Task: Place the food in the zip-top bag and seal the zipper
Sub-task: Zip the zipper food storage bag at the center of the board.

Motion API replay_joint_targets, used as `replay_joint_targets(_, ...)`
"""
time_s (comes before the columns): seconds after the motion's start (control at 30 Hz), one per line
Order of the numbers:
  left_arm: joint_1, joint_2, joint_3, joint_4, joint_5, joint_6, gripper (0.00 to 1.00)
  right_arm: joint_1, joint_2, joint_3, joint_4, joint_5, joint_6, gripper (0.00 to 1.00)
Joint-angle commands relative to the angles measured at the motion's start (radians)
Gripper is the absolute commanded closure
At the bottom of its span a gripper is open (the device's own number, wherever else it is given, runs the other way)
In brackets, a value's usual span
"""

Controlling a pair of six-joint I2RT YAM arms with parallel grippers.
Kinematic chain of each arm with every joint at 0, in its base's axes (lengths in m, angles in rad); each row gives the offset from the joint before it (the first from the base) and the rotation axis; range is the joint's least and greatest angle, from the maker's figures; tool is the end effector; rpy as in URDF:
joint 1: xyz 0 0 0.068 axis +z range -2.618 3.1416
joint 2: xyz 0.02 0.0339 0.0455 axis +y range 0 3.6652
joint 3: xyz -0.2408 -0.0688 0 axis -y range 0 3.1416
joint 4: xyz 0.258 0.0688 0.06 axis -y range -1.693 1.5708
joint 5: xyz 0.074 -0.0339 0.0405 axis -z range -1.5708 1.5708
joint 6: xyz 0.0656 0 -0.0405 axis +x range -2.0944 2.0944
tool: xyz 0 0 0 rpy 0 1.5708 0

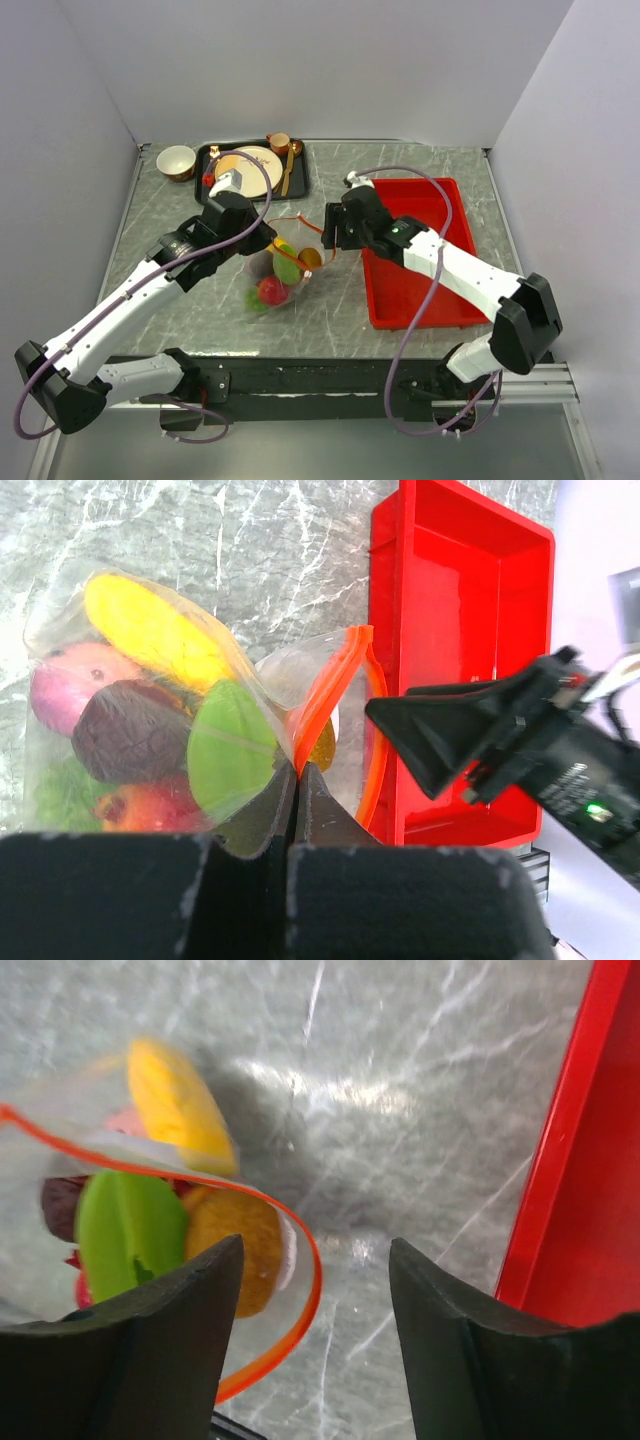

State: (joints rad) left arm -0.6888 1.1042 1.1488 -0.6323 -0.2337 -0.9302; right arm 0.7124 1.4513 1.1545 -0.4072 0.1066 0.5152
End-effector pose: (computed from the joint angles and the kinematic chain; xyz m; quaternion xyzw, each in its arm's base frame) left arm 0.2269 -0.1672 0.3236 -0.1601 0.8626 -0.2685 0.3978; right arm 0.2783 0.2311 0.2444 -0.0669 0.9041 0.2020 0.3707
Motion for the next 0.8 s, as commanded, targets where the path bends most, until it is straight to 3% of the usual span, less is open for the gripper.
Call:
replay_joint_targets(0.0, -0.002, -0.003, 0.020, 0.048, -0.003, -0.006, 0.99, -0.010, 0.011, -0.015, -0.008, -0.031, 0.039, 0.38)
replay_joint_targets(0.1, -0.002, -0.006, 0.019, 0.046, -0.003, -0.007, 0.99, -0.021, 0.011, -0.039, 0.014, -0.060, 0.066, 0.47)
replay_joint_targets(0.2, -0.002, -0.001, 0.020, 0.048, 0.000, -0.006, 0.99, -0.042, 0.012, -0.050, 0.031, -0.103, 0.080, 0.65)
replay_joint_targets(0.23, -0.002, 0.000, 0.020, 0.048, -0.001, -0.004, 0.99, -0.045, 0.012, -0.053, 0.039, -0.104, 0.078, 0.77)
replay_joint_targets(0.3, -0.002, 0.009, 0.022, 0.052, 0.002, -0.001, 0.99, -0.050, 0.001, -0.053, 0.054, -0.146, 0.075, 0.86)
replay_joint_targets(0.33, -0.002, 0.013, 0.020, 0.055, 0.010, 0.001, 0.99, -0.050, -0.003, -0.050, 0.059, -0.154, 0.072, 1.00)
replay_joint_targets(0.77, -0.003, 0.181, 0.026, 0.224, 0.203, 0.005, 0.99, -0.044, -0.138, -0.085, 0.199, -0.300, 0.098, 1.00)
